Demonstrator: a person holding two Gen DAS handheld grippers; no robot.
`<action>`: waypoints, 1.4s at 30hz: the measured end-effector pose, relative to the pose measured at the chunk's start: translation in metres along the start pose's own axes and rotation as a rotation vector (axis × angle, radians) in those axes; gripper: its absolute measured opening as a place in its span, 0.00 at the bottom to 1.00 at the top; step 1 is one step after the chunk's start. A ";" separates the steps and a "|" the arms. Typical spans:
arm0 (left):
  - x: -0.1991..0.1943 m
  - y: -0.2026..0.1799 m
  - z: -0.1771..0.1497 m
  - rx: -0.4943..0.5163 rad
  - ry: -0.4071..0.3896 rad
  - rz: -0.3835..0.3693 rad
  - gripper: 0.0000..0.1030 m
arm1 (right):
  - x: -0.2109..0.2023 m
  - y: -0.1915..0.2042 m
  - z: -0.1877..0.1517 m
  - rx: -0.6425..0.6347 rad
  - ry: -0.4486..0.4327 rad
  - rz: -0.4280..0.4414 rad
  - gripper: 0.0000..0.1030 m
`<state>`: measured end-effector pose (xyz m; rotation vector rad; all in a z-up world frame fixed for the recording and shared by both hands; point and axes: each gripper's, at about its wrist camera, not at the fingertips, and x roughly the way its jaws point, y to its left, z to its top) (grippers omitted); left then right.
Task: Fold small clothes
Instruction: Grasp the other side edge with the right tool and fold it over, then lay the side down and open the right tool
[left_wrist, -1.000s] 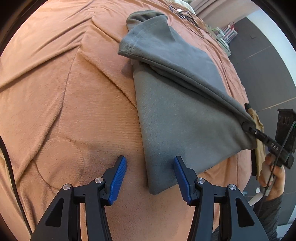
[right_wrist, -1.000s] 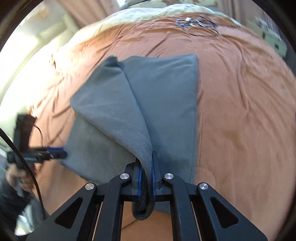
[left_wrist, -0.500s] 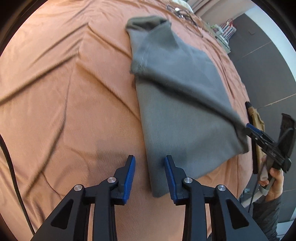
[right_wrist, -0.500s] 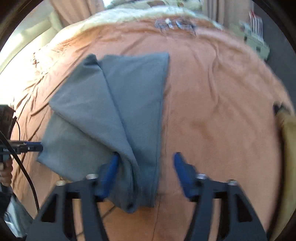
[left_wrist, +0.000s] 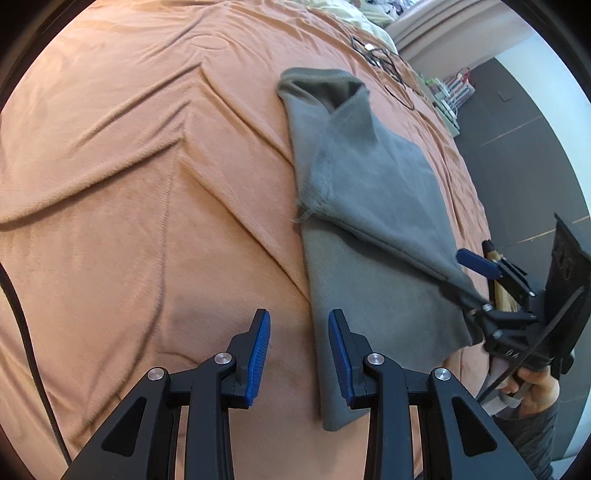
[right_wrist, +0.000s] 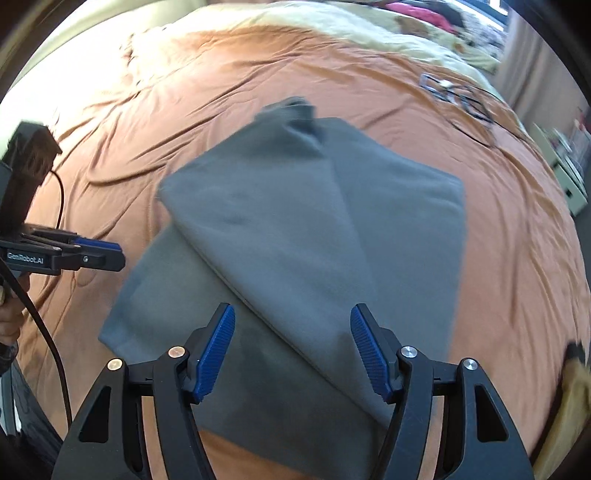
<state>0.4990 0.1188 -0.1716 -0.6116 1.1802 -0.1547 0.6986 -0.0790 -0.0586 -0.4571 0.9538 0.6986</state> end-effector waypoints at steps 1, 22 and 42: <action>-0.001 0.003 0.002 -0.005 -0.003 -0.001 0.34 | 0.007 0.005 0.006 -0.019 0.010 -0.008 0.68; 0.031 -0.010 0.040 0.058 0.036 0.002 0.34 | 0.070 -0.033 0.056 0.056 0.002 0.022 0.21; 0.040 -0.028 0.057 0.104 0.037 0.082 0.34 | 0.049 -0.199 0.013 0.518 -0.083 -0.036 0.51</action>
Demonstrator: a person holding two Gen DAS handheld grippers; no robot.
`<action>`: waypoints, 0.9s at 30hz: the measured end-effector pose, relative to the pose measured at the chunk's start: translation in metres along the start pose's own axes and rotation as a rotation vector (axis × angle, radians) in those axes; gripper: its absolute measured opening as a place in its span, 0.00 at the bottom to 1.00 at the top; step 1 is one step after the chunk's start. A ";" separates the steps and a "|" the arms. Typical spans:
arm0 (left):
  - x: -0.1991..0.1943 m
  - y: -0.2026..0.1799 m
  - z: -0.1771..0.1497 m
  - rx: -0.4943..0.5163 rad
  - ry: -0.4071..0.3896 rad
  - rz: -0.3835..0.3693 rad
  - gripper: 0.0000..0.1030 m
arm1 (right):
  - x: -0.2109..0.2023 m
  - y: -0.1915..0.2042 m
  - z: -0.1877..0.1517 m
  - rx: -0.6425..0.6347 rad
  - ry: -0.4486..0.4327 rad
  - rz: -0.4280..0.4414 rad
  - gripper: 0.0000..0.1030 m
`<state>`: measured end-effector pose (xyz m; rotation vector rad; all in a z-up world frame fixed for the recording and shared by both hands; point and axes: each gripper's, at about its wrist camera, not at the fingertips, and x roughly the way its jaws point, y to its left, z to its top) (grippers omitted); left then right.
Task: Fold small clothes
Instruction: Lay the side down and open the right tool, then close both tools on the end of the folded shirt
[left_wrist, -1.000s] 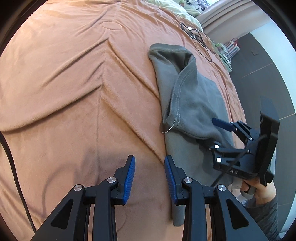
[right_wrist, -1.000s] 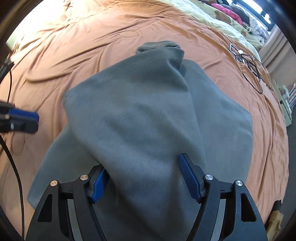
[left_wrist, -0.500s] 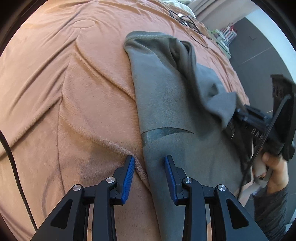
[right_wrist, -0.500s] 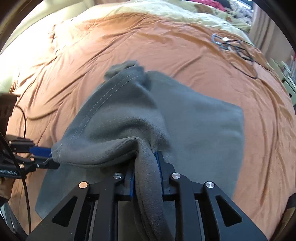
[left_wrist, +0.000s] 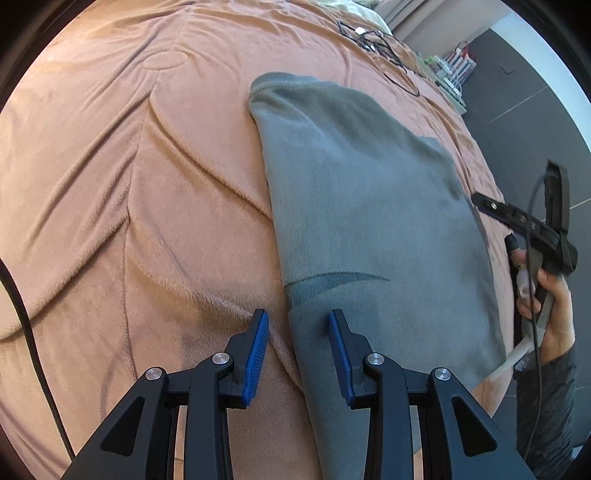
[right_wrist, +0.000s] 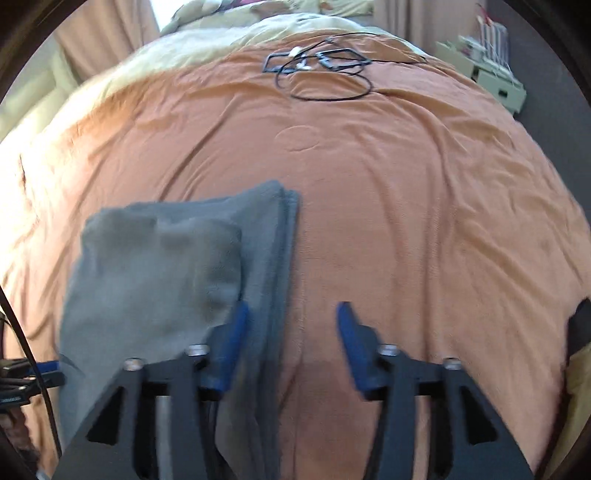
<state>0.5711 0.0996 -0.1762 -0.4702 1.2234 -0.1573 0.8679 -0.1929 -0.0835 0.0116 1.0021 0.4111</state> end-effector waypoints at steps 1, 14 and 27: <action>-0.001 0.000 0.002 -0.003 -0.003 -0.003 0.35 | -0.003 -0.004 -0.002 0.011 -0.004 0.036 0.51; 0.014 0.010 0.032 -0.029 -0.039 0.002 0.46 | 0.018 -0.002 -0.021 -0.088 0.120 0.179 0.63; 0.028 0.011 0.082 0.021 -0.070 0.061 0.46 | 0.017 0.010 -0.021 -0.246 0.115 0.018 0.54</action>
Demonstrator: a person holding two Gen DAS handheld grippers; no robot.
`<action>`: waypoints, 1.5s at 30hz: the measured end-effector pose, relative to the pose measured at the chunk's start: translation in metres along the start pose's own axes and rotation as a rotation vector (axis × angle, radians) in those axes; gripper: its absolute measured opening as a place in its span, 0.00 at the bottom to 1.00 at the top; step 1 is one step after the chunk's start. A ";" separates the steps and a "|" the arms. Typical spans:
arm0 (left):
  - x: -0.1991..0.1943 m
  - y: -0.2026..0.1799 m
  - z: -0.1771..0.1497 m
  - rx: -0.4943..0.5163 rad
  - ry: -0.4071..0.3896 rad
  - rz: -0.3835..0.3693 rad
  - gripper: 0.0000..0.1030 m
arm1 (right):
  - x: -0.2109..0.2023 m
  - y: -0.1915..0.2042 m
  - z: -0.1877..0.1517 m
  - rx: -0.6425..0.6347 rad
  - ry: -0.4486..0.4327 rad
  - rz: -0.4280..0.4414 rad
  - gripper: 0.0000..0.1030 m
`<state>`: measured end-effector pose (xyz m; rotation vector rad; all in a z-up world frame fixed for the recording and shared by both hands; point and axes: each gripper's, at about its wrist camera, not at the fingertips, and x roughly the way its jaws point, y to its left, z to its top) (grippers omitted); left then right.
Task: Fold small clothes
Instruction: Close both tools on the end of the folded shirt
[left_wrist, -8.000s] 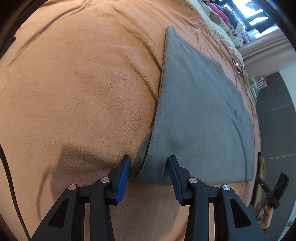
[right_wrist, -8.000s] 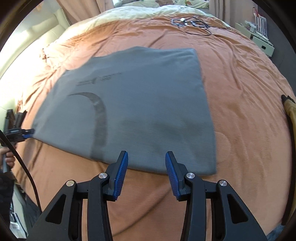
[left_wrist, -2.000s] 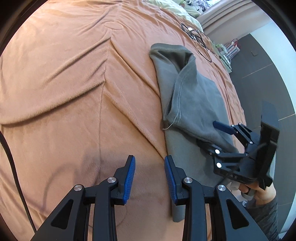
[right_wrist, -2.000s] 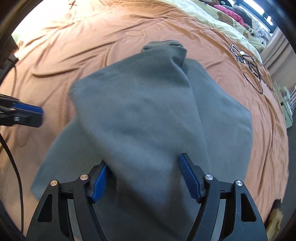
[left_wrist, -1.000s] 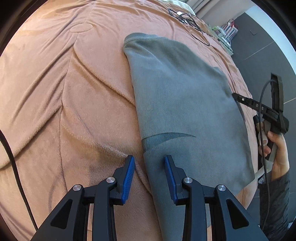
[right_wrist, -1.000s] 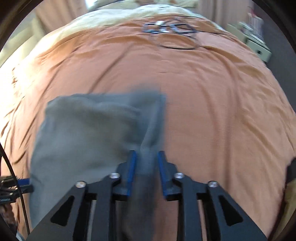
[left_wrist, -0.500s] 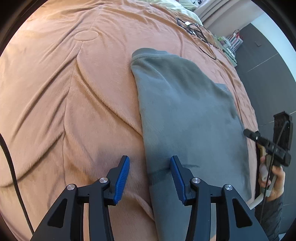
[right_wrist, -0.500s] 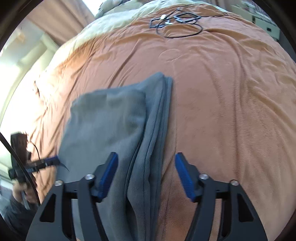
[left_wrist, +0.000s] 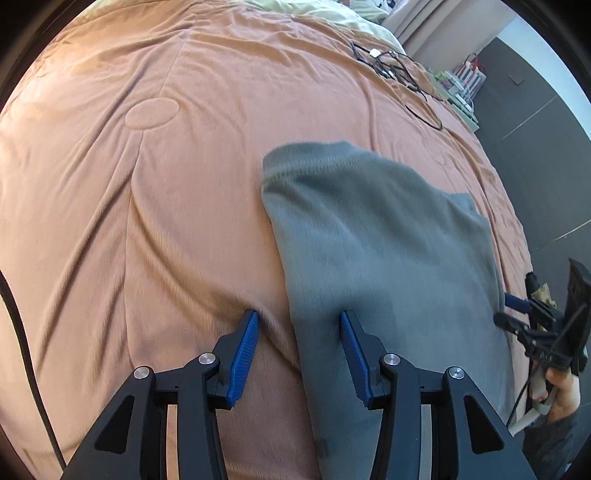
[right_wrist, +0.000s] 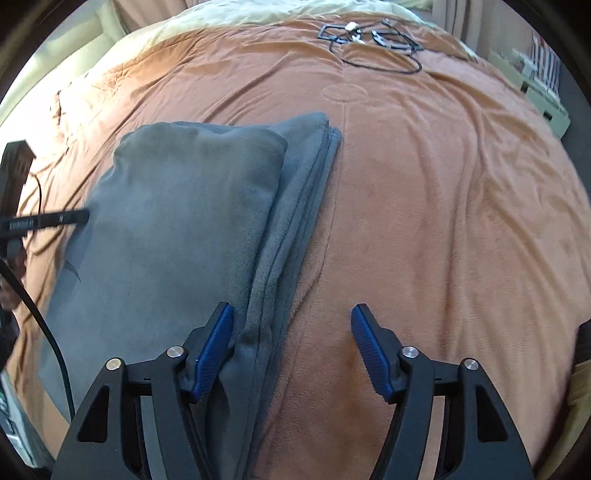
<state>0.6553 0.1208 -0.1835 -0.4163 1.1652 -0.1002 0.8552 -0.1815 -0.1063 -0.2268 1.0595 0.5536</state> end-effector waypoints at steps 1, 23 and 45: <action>0.002 0.000 0.004 -0.001 -0.002 0.002 0.46 | -0.005 0.006 -0.005 0.000 0.001 0.001 0.52; 0.029 0.033 0.068 -0.181 -0.046 -0.143 0.46 | 0.060 -0.051 0.046 0.302 -0.031 0.401 0.51; -0.128 -0.036 0.055 -0.028 -0.284 -0.102 0.09 | -0.083 0.005 0.017 0.188 -0.292 0.268 0.15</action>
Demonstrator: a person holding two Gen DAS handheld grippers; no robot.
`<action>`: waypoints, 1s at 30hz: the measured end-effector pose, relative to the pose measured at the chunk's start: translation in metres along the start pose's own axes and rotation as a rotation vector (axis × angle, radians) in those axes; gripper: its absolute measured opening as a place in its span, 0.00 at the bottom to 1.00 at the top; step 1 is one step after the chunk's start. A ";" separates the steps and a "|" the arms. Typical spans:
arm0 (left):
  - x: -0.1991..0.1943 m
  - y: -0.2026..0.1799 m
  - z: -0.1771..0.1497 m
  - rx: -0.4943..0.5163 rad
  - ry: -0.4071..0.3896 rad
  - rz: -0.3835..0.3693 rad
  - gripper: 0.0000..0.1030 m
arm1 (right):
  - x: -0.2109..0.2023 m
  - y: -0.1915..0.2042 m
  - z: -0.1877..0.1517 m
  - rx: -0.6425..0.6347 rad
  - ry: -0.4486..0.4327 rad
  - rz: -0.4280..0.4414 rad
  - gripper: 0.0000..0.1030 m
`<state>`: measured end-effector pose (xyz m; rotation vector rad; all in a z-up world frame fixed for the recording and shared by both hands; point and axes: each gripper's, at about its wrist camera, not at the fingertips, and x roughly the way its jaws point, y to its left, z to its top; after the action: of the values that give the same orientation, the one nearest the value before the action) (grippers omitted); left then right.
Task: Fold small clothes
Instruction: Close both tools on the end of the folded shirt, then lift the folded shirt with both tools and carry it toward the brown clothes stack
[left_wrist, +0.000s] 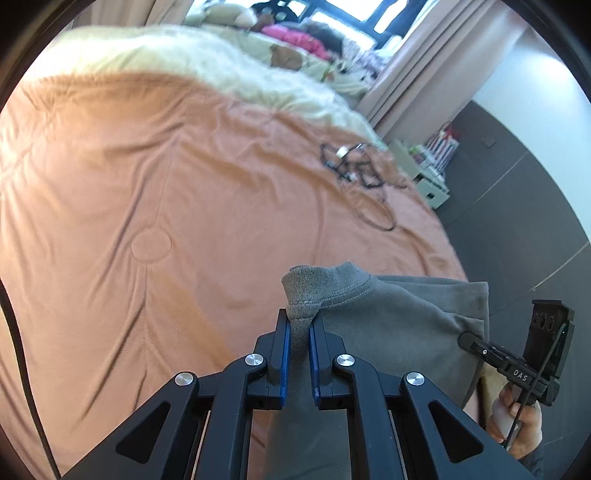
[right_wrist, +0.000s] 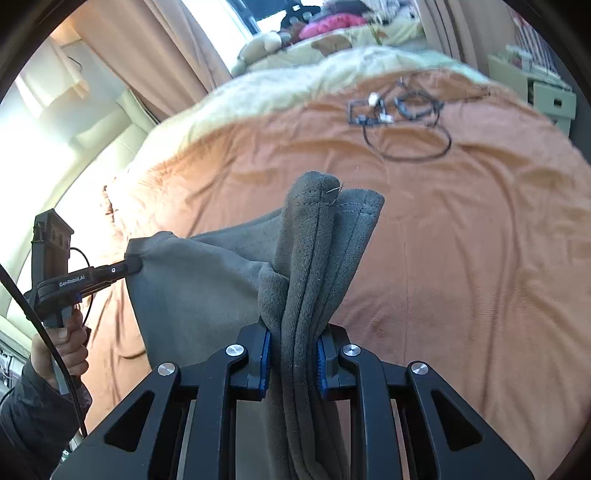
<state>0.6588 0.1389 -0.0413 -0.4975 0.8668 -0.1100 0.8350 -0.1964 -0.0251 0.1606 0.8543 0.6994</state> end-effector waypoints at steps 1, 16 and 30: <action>-0.010 -0.006 0.000 0.005 -0.012 -0.006 0.09 | -0.015 0.006 -0.002 -0.004 -0.019 0.001 0.15; -0.163 -0.128 -0.013 0.145 -0.168 -0.150 0.08 | -0.238 0.057 -0.063 -0.084 -0.259 -0.067 0.15; -0.186 -0.272 -0.056 0.306 -0.124 -0.382 0.08 | -0.404 0.035 -0.151 -0.060 -0.388 -0.254 0.15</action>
<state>0.5244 -0.0676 0.1850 -0.3724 0.6111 -0.5482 0.5236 -0.4430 0.1466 0.1252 0.4704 0.4344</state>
